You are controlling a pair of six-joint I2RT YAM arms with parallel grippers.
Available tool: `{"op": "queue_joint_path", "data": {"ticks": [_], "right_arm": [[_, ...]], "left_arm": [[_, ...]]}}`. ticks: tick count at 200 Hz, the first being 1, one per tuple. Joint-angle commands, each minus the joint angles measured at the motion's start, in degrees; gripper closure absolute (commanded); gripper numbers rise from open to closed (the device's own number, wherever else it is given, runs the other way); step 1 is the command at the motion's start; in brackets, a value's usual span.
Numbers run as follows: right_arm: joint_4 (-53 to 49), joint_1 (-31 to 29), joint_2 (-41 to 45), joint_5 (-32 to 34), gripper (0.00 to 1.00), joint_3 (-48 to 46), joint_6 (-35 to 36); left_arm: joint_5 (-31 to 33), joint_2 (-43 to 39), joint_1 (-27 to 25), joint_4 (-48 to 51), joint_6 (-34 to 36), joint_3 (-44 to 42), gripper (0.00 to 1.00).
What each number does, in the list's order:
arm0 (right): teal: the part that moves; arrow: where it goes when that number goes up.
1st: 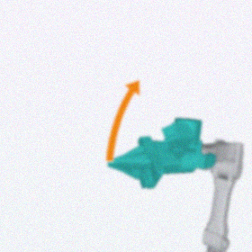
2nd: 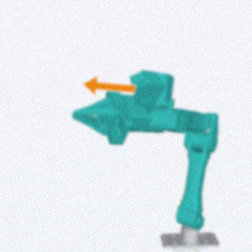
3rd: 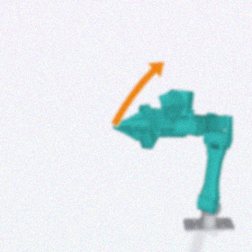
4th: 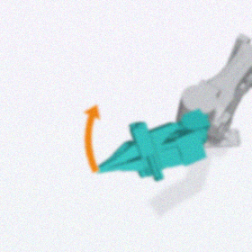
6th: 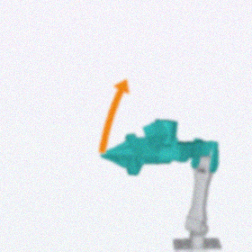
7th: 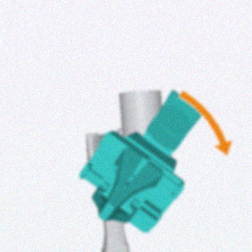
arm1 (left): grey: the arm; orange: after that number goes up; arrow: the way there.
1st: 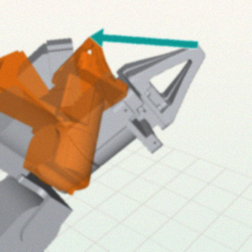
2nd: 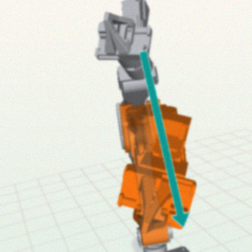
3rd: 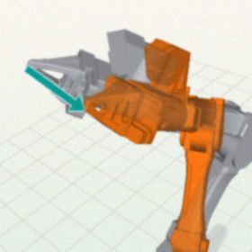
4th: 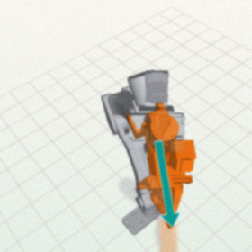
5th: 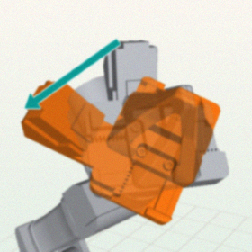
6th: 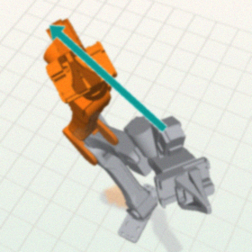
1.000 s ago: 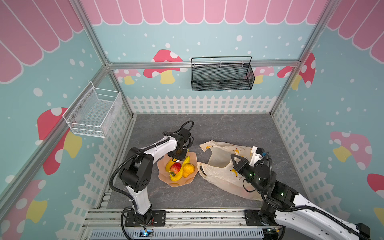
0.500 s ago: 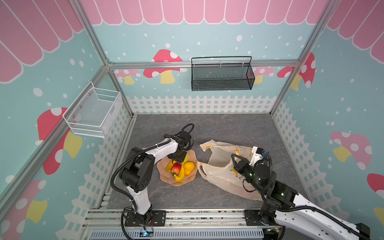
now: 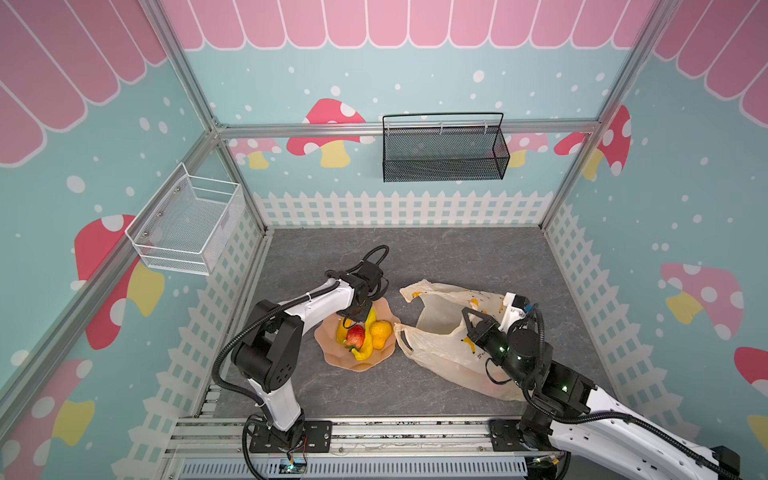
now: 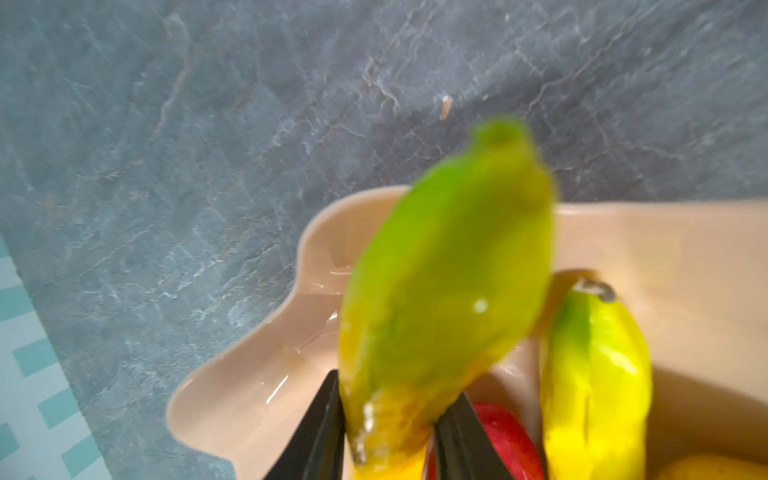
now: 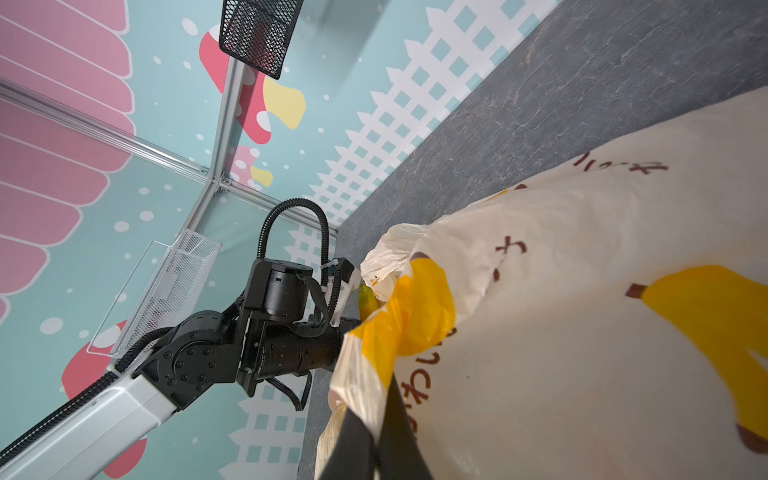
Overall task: Place the fruits into the plastic bag
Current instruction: 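Lower the left gripper into the bowl and grasp the yellow-green banana, then lift the banana with the left gripper and carry it toward the bag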
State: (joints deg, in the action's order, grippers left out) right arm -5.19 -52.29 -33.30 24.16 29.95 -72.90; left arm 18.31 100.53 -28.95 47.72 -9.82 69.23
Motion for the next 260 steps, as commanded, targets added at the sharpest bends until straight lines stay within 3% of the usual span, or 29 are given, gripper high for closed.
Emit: {"op": "queue_joint_path", "data": {"ticks": [1,35,83,135,189,260], "right_arm": [[-0.59,-0.39,-0.01,0.43,1.00,1.47,-0.24],[-0.75,-0.44,0.08,0.33,1.00,1.64,-0.20],[-0.96,-0.41,0.03,0.26,1.00,1.54,-0.19],[-0.91,-0.42,0.25,-0.13,1.00,1.25,-0.31],[-0.96,-0.44,0.78,-0.71,1.00,0.98,-0.28],[-0.90,-0.42,0.68,-1.06,1.00,0.93,-0.23]], "left_arm": [[1.49,-3.13,-0.13,-0.52,-0.46,-0.29,0.69],[0.28,-7.66,0.46,0.74,-1.05,1.20,0.70],[-10.06,-16.05,2.31,0.35,-1.60,2.64,0.71],[-17.09,-20.40,3.10,-0.20,-2.57,3.06,0.74],[-35.73,-25.57,2.72,-6.99,0.56,-2.10,0.76],[-40.44,-28.07,-0.56,-9.08,2.86,-5.31,0.77]]}}
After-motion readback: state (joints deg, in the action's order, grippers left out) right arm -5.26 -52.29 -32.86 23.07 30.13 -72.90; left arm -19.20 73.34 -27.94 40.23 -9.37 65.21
